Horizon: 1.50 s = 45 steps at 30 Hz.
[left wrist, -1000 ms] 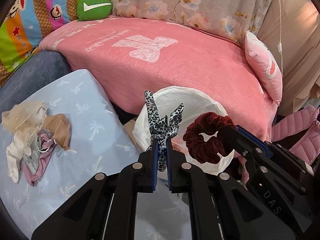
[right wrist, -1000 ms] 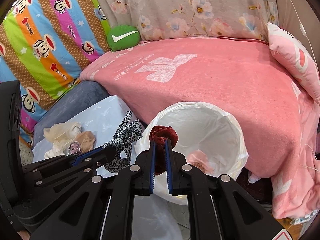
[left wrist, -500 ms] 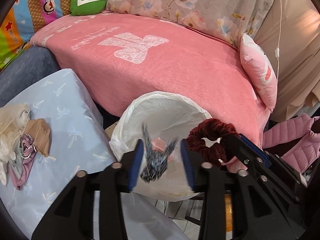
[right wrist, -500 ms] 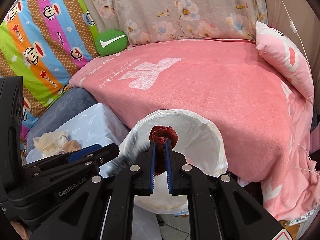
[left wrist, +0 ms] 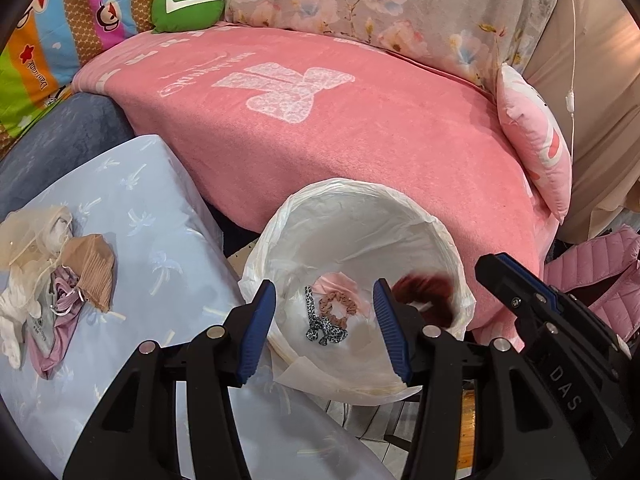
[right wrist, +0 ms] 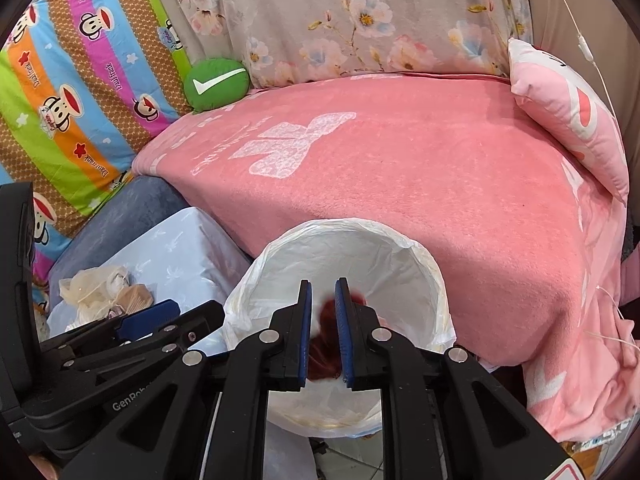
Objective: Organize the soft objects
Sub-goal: 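Open both tools to drop the scrunchies into the wastebasket, then move both open tools back toward the fabric pile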
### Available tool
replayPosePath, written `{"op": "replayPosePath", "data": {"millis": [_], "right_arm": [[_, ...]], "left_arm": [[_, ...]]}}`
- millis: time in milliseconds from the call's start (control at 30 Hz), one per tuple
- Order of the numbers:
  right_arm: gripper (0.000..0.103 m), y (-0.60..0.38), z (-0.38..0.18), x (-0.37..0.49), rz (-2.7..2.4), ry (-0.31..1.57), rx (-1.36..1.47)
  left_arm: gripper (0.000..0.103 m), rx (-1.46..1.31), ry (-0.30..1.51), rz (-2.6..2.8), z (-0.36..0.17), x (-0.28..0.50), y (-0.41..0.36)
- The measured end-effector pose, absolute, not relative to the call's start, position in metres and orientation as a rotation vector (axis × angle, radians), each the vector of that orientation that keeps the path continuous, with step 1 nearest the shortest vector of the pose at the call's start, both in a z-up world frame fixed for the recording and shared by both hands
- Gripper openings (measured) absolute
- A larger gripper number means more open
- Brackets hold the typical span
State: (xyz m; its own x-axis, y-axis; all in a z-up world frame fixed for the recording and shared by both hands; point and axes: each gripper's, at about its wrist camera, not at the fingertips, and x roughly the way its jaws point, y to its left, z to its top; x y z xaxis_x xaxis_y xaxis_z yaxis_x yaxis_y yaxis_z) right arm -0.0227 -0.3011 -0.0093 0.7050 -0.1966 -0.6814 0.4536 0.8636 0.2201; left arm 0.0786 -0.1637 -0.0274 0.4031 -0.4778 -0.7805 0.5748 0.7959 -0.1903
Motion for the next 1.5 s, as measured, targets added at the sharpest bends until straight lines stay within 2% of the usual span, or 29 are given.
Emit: {"op": "replayPosePath", "data": {"millis": [667,1500], "right_arm": [[0.026,-0.263,-0.008,-0.013,-0.322,0.726,0.340],[0.026,-0.182,-0.008,0.019,-0.204,0.771,0.248]], "left_arm": [[0.049,0.084,0.944,-0.617,-0.029,0.083,-0.130],[0.049,0.001,0.955,-0.491,-0.036,0.101,-0.045]]}}
